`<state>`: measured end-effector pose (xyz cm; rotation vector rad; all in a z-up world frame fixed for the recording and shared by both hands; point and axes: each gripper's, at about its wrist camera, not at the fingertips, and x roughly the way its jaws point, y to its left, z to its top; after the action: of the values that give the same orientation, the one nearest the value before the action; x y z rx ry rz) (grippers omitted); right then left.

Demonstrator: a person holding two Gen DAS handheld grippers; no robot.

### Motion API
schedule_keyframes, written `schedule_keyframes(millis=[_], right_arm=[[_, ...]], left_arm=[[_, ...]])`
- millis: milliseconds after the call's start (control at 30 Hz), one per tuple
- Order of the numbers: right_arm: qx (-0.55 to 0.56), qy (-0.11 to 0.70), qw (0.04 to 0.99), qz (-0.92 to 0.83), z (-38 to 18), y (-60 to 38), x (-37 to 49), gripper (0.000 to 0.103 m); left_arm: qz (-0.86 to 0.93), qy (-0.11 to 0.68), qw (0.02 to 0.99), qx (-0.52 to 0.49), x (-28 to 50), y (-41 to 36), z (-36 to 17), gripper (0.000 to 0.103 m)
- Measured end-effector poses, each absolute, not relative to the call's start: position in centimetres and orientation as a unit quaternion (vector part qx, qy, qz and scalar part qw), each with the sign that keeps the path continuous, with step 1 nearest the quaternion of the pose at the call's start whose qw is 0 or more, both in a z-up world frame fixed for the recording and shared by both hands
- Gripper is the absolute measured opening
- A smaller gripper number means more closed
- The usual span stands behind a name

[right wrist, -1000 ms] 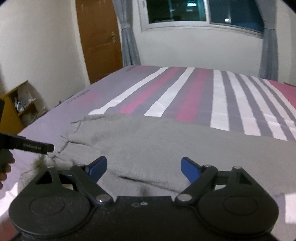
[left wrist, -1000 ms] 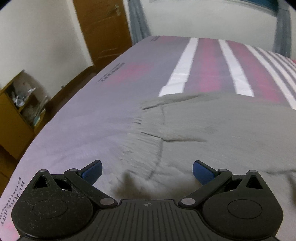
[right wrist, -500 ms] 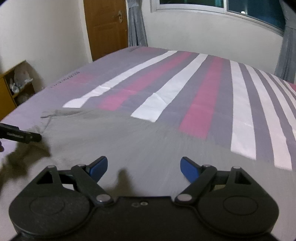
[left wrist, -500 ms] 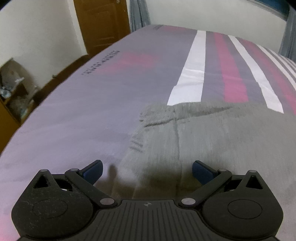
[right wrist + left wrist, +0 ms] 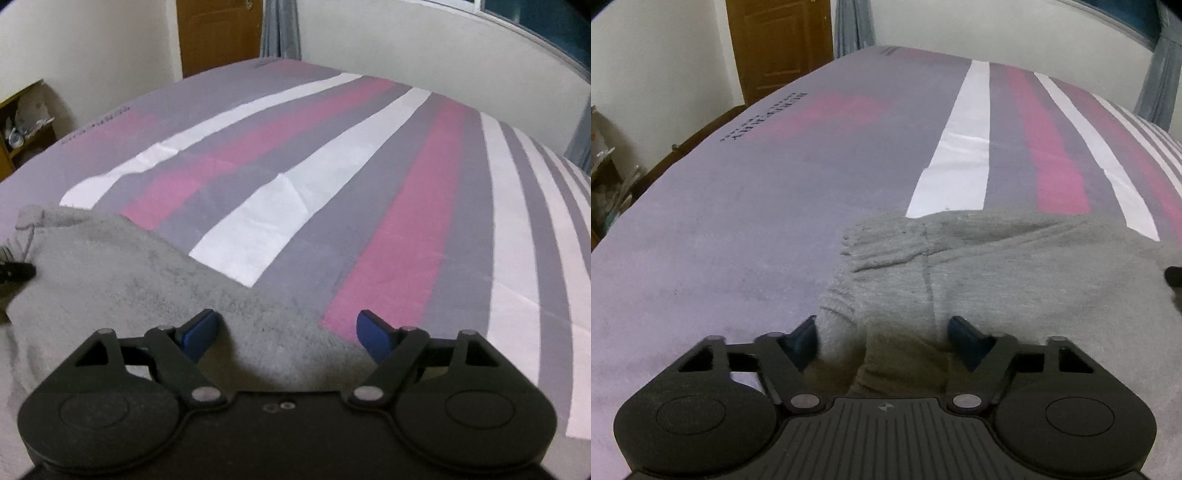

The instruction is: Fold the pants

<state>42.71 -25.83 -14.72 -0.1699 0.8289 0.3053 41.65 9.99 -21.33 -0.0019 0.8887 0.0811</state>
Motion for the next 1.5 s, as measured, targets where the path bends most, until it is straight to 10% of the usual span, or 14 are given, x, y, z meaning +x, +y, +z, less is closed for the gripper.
schedule_keyframes(millis=[67, 167, 267, 400, 867, 1067, 1233, 1500], right_arm=[[-0.084, 0.403, 0.896, 0.168, -14.7, -25.7, 42.5, 0.064], [-0.089, 0.412, 0.884, 0.202, -14.2, -25.0, 41.9, 0.011], [-0.13, 0.393, 0.888, 0.201, -13.3, -23.9, 39.9, 0.007], [-0.118, 0.345, 0.905, 0.218, -10.0, -23.9, 35.4, 0.006], [-0.081, 0.365, 0.887, 0.272, -11.1, -21.1, 11.3, 0.006], [-0.039, 0.39, 0.891, 0.23, -13.2, -20.6, 10.3, 0.025], [0.038, 0.381, 0.902, 0.201, -11.0, -23.0, 9.1, 0.043], [0.119, 0.406, 0.895, 0.138, -11.8, -28.2, 8.1, 0.044]], left_arm=[[0.037, 0.428, 0.903, 0.0, 41.4, 9.8, -21.1, 0.057], [0.041, 0.425, 0.904, 0.017, 40.9, 9.3, -20.8, 0.05], [0.049, 0.418, 0.907, 0.028, 40.0, 8.7, -20.4, 0.04], [0.057, 0.401, 0.914, 0.025, 38.1, 8.7, -18.8, 0.025], [0.046, 0.39, 0.919, 0.017, 22.9, 10.8, -14.0, 0.025], [0.065, 0.445, 0.892, -0.03, 18.1, 13.8, -15.5, 0.026], [0.074, 0.449, 0.885, -0.102, 14.0, 16.6, -14.7, 0.061], [0.041, 0.455, 0.855, -0.244, 13.1, 17.9, -15.8, 0.063]])
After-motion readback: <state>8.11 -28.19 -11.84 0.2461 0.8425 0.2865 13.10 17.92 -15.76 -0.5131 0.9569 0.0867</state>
